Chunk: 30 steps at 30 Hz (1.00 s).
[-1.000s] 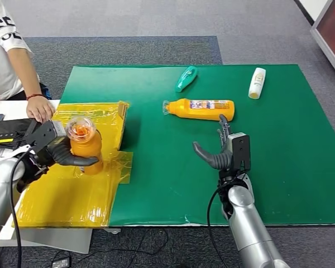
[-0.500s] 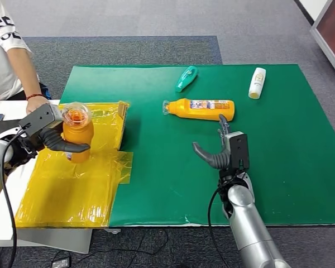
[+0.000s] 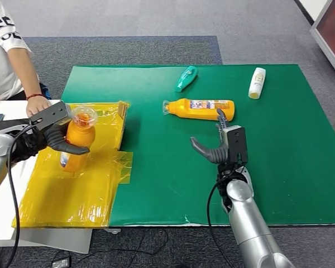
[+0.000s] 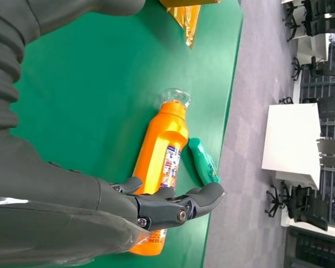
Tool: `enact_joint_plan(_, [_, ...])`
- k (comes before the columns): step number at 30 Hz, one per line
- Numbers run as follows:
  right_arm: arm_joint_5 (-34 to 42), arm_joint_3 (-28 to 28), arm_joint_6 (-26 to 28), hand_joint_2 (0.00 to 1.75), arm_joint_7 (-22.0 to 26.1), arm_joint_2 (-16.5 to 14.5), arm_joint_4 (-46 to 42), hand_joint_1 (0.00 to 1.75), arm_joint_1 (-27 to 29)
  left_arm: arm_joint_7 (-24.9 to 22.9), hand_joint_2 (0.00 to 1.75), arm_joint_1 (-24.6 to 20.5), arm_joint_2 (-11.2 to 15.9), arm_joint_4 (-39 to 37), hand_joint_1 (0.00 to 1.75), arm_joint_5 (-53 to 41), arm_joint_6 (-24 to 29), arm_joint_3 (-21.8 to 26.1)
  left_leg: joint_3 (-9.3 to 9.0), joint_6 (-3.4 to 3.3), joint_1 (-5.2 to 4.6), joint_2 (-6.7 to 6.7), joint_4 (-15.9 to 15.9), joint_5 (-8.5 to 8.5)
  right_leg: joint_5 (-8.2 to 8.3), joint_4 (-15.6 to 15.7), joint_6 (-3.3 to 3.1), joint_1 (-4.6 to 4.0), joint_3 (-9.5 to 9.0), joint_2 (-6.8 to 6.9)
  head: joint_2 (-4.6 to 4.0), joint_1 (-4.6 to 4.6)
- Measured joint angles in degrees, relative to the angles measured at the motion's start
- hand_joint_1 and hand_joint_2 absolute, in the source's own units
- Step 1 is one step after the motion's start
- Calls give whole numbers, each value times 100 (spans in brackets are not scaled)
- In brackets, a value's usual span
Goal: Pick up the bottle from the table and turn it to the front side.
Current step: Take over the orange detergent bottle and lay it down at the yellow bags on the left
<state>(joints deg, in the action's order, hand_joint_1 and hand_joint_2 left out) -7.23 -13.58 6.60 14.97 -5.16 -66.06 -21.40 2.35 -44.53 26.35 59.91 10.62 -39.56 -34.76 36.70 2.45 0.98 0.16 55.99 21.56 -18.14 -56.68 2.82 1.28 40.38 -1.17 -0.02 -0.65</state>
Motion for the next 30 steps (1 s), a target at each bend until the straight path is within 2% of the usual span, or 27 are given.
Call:
enact_joint_plan(10, [4, -66, -6, 175, -19, 0, 13, 0, -44, -5, 175, -48, 10, -365, 175, 7, 114, -333, 3, 0, 0, 0, 0, 0, 0, 0, 0, 0, 2, 1, 0, 0])
enact_joint_plan(30, [0, -109, -45, 175, -43, 0, 22, 0, -56, -31, 175, -248, -49, -455, 175, -530, 420, -730, 1, 2, 0, -1, 0, -2, 4, 0, 2, 0, 1, 0, 0, 0])
